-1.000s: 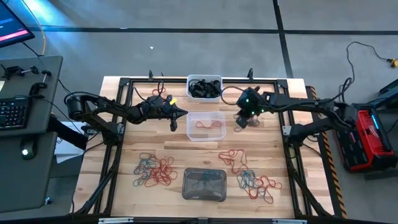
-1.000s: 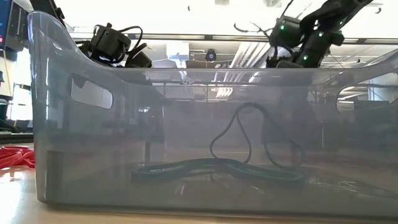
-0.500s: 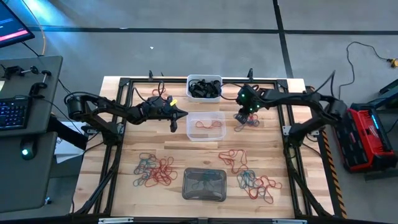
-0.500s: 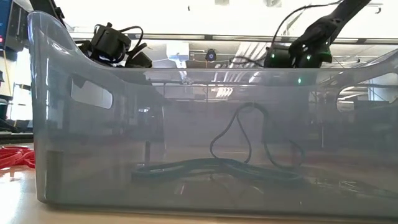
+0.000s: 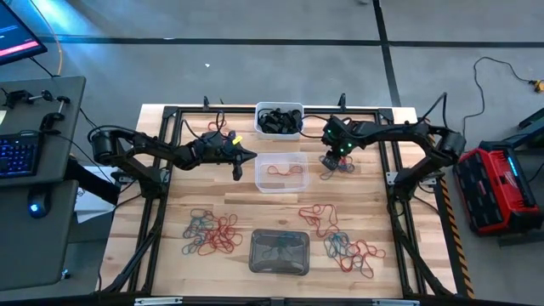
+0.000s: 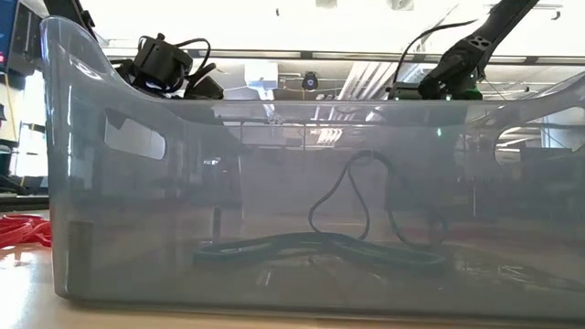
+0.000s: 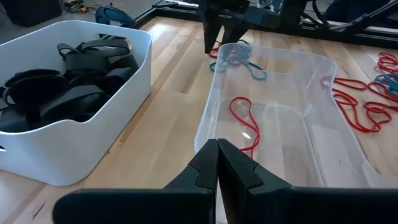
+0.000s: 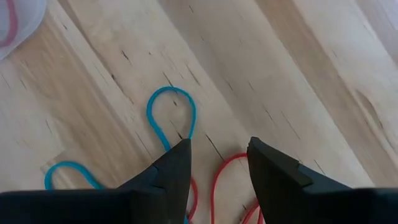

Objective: Sort rubber bands into baskets
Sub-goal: Put the blue rubber band into the black bin

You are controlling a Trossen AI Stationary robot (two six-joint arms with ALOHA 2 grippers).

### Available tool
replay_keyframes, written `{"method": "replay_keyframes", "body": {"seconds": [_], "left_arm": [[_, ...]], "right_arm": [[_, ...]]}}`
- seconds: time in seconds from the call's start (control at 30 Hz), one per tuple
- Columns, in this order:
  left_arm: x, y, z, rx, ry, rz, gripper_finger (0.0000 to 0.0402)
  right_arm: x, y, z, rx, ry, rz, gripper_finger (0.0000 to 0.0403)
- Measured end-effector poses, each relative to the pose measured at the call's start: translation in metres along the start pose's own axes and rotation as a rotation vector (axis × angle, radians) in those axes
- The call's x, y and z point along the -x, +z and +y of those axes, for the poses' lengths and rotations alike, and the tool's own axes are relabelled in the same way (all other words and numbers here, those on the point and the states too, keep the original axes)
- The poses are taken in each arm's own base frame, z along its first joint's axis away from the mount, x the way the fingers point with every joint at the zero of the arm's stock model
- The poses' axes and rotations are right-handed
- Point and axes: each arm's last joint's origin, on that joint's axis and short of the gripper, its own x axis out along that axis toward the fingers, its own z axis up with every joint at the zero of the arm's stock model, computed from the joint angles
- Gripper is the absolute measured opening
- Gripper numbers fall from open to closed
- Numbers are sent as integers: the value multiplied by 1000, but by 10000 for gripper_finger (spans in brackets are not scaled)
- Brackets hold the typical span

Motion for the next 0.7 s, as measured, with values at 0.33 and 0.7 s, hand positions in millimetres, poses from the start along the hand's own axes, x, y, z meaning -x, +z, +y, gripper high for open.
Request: {"method": "replay_keyframes", "body": {"seconds": [0.33,0.7], "left_arm": [[0,0,0,0,1,1,0],[0,-1,0,2,4,14,0]], "right_arm": [[8,10,6,96,45,-17,147],[1,7,18,172,6,27,135]]}}
